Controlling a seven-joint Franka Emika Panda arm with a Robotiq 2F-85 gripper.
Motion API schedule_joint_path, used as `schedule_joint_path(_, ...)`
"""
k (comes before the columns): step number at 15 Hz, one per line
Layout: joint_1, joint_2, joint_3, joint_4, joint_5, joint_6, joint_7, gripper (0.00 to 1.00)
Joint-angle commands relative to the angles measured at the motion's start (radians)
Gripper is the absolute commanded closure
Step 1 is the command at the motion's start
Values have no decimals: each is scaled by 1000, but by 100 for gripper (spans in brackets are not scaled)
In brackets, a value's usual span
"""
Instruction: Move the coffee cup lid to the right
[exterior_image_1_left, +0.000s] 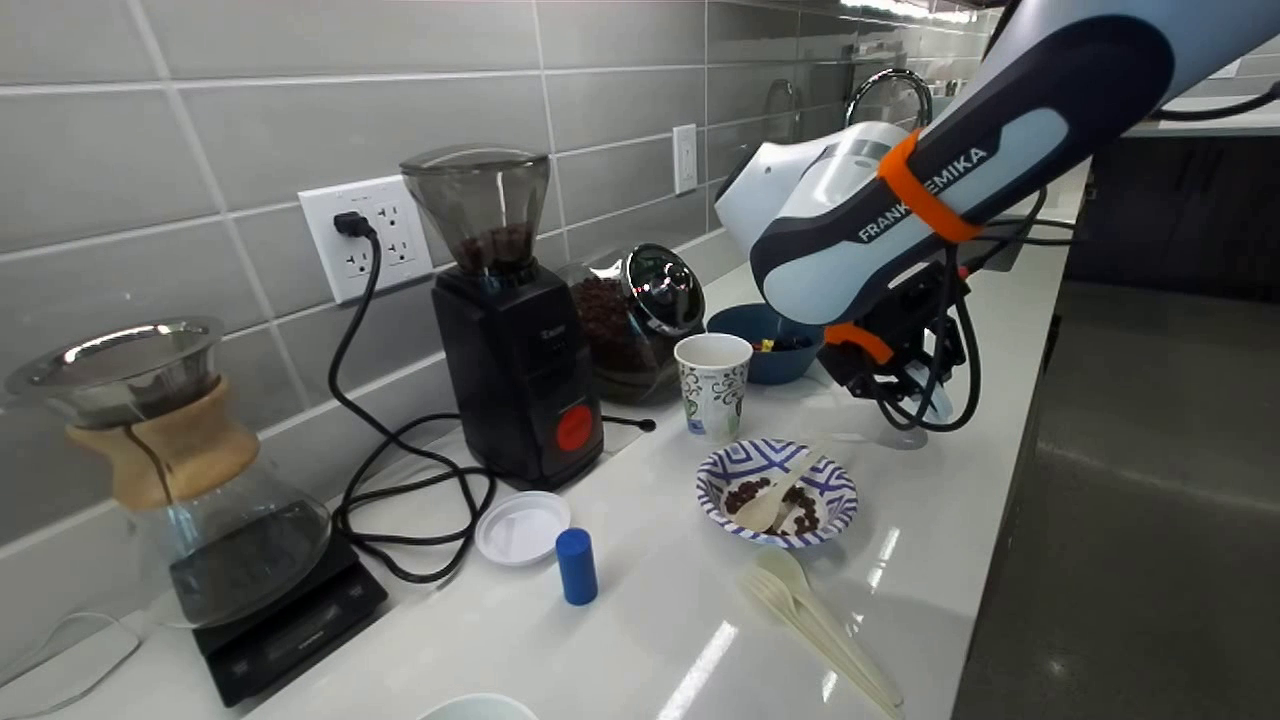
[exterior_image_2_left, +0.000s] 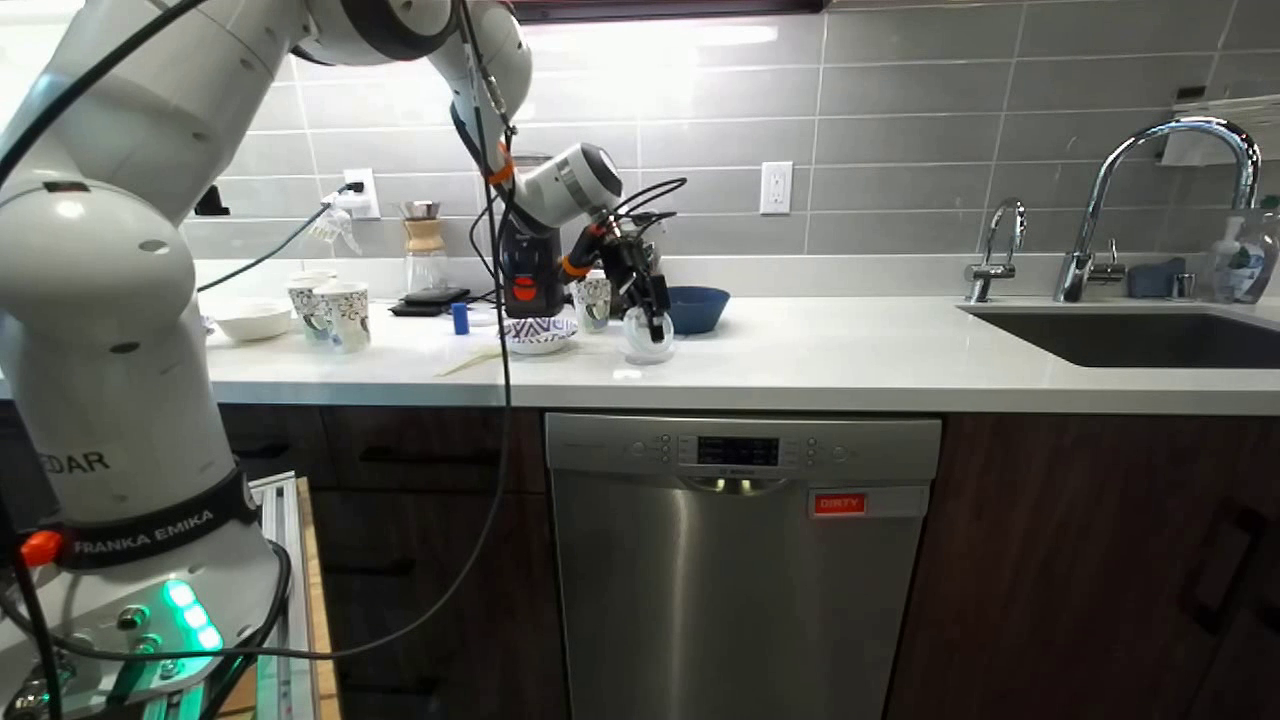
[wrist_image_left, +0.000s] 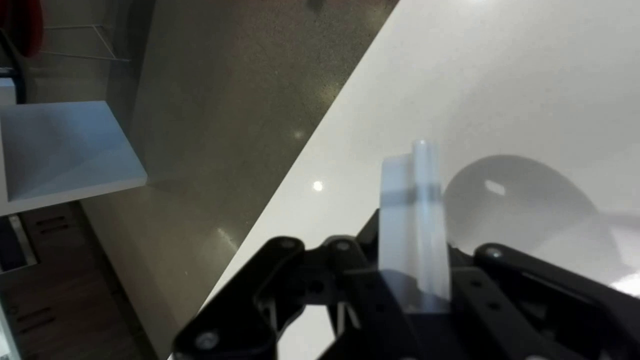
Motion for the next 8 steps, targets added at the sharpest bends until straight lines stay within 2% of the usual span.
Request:
schedule_joint_path(1, 24, 47, -17, 76, 17, 1, -30, 98)
schedule_joint_path(7, 36, 82, -18, 112, 25, 6, -38, 98)
schedule_joint_path(8, 38, 87, -19, 116, 26, 5, -38, 93)
